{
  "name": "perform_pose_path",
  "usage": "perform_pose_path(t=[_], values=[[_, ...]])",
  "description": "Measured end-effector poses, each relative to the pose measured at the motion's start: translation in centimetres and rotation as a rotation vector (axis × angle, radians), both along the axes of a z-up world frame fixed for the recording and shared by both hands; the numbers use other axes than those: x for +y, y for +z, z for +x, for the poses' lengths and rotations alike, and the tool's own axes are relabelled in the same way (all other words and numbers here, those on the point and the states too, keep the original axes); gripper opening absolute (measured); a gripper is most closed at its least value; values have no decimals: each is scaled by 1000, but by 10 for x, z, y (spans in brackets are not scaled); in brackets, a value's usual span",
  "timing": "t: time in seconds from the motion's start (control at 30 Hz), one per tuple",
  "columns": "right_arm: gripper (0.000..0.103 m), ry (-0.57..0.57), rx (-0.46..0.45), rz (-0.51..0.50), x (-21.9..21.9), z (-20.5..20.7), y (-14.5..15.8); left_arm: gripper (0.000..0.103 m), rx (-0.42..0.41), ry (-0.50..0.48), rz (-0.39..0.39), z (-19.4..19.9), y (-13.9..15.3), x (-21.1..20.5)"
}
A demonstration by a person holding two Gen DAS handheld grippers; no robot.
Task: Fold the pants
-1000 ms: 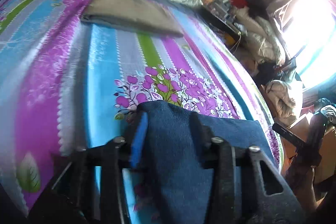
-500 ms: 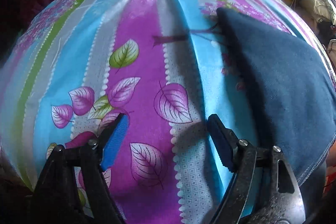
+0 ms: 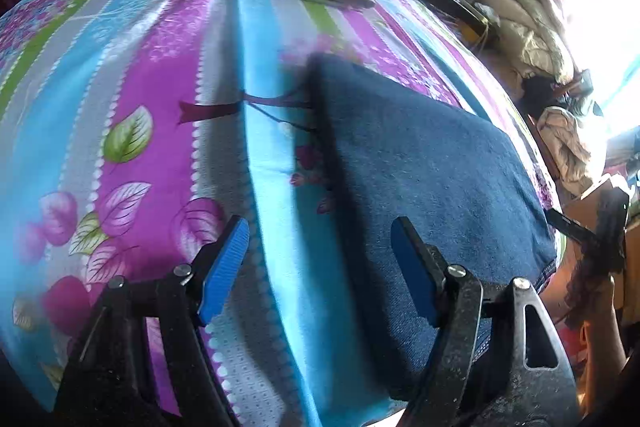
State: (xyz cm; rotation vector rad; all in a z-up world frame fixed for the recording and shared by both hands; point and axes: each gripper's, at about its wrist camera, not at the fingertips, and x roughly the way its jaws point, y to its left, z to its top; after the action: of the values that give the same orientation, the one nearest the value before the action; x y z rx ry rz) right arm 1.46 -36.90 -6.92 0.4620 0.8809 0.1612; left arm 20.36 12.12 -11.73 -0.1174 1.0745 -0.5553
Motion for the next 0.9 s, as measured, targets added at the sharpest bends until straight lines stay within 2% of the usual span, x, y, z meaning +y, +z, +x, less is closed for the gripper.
perform_pose_path(t=[0.03, 0.13, 0.23, 0.3, 0.43, 0.5, 0.6, 0.67, 0.77, 0.9], values=[[48, 11, 8, 13, -3, 7, -4, 74, 4, -18, 15, 4, -4, -6], [65, 31, 76, 38, -10, 25, -25, 74, 54, -57, 41, 14, -19, -20], [69, 94, 68, 94, -16, 28, -34, 75, 79, -78, 39, 17, -21, -27], [72, 143, 58, 174, -19, 28, -37, 75, 101, -106, 3, 14, -16, -28], [72, 212, 39, 227, -6, 46, -47, 73, 146, -158, -57, 20, -16, -38], [72, 219, 18, 264, -2, 57, -52, 74, 162, -215, -73, 13, -14, -48], [72, 203, -16, 333, -1, 69, -58, 78, 108, -285, 5, 8, -15, -65], [71, 225, -19, 323, 6, 75, -57, 78, 113, -270, -11, 16, -19, -63], [70, 275, -26, 329, 13, 68, -56, 77, 160, -227, -120, 25, -18, -54], [66, 243, -32, 314, 19, 69, -58, 76, 105, -259, -73, 17, -22, -66]])
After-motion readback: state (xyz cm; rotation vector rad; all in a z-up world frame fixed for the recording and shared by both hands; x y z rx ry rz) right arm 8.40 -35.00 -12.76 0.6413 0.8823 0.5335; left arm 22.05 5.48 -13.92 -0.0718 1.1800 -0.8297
